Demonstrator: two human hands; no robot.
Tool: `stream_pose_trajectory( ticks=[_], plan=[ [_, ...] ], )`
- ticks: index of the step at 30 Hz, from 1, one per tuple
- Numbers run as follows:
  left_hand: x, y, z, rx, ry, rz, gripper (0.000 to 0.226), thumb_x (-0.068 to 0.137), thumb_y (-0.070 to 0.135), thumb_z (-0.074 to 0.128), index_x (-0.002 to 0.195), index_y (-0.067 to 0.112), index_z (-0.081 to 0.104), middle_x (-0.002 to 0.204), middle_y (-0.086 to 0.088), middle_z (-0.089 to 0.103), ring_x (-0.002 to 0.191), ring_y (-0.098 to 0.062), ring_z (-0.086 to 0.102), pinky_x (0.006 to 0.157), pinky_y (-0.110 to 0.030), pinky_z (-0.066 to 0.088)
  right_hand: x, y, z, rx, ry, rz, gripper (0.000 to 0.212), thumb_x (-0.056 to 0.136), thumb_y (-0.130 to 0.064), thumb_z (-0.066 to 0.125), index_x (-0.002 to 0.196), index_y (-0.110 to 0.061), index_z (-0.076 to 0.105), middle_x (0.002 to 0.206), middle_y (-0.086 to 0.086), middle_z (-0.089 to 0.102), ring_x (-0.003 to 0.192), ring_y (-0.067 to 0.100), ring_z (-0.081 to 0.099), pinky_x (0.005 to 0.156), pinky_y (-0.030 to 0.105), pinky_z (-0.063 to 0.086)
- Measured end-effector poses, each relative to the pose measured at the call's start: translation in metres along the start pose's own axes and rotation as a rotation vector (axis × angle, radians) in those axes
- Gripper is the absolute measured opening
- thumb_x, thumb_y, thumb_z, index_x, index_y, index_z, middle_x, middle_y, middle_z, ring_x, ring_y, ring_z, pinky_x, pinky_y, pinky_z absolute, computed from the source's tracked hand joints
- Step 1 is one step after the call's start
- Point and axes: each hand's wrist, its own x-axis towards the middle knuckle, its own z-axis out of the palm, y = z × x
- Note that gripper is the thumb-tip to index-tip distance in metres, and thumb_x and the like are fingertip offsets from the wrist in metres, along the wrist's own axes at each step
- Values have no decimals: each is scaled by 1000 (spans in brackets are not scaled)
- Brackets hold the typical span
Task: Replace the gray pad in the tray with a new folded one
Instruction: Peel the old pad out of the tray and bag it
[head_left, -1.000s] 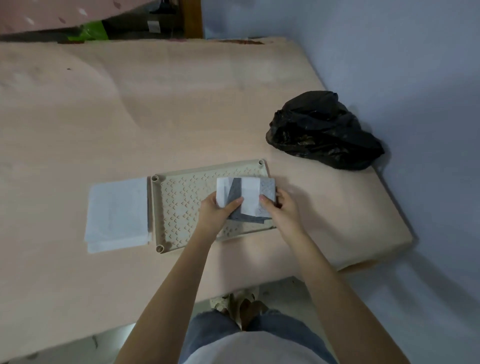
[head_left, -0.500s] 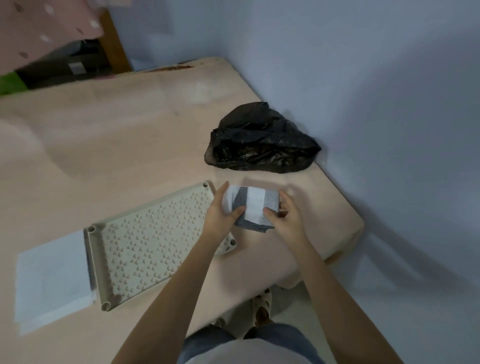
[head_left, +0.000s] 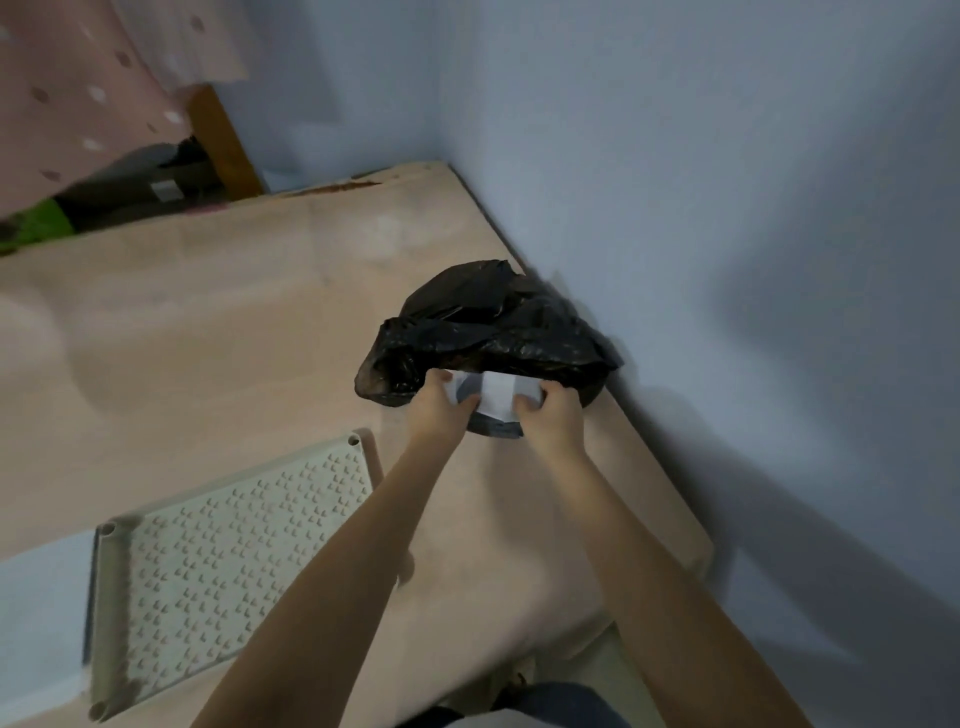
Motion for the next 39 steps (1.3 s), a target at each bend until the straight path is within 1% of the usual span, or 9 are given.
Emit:
stream_pose_trajectory(
  ticks=[6,12,16,21,24,27,31,36,39],
  plan=[
    [32,15,10,99,-18,-103,41,91,23,59,125,4,48,120,-14,59,112,-30,54,83,-33,42,37,-16,6,-171,-46,38,27,92,-24,51,95,1,62,100,19,61,83,30,60,68,33,45],
    [57,22,21,140,0,-137,35,93,27,53,117,2,55,114,-15,62,105,-32,57,78,-34,43,52,-28,9,-248,-90,22,36,92,-29,51,109,2,57,110,18,57,96,33,59,78,36,46],
    [70,22,29,161,-11,-138,31,91,21,52,112,1,58,111,-17,62,101,-33,58,75,-32,41,59,-26,12,-319,-101,-25,34,92,-23,51,115,2,52,114,19,54,101,32,55,80,37,45],
    [81,20,34,234,-4,-127,29,95,19,44,113,-1,56,121,-18,51,99,-36,56,80,-37,42,66,-25,20,-439,-77,-115,33,95,-22,45,119,0,49,117,17,50,106,30,50,81,35,43],
    [84,17,37,274,-20,-85,34,98,25,42,122,3,51,130,-15,42,103,-35,55,83,-39,44,69,-23,27,-499,0,-178,30,95,-23,47,113,0,52,107,17,54,97,30,54,75,35,42],
    [88,11,41,288,-74,-72,46,96,33,44,134,8,41,141,-11,33,111,-33,53,84,-39,44,70,-17,36,-584,118,-264,26,87,-26,57,96,-1,61,84,16,62,74,32,60,67,37,43],
    [93,0,41,317,-118,-87,53,96,34,44,140,9,31,146,-14,27,120,-35,47,91,-43,43,70,-9,42,-669,113,-262,35,81,-31,51,96,-2,63,75,14,60,60,29,58,64,36,41],
    [97,-7,40,373,-163,-37,57,95,38,47,140,7,31,145,-15,29,122,-37,46,92,-44,43,67,2,48,-753,74,-226,33,71,-27,72,92,-2,66,72,12,57,54,27,56,61,34,43],
    [98,-7,39,431,-193,-27,59,95,40,46,143,11,27,146,-15,29,124,-37,45,94,-45,43,67,6,50,-816,82,-254,34,72,-28,73,96,-3,69,73,11,59,63,28,57,63,35,44]
  ],
)
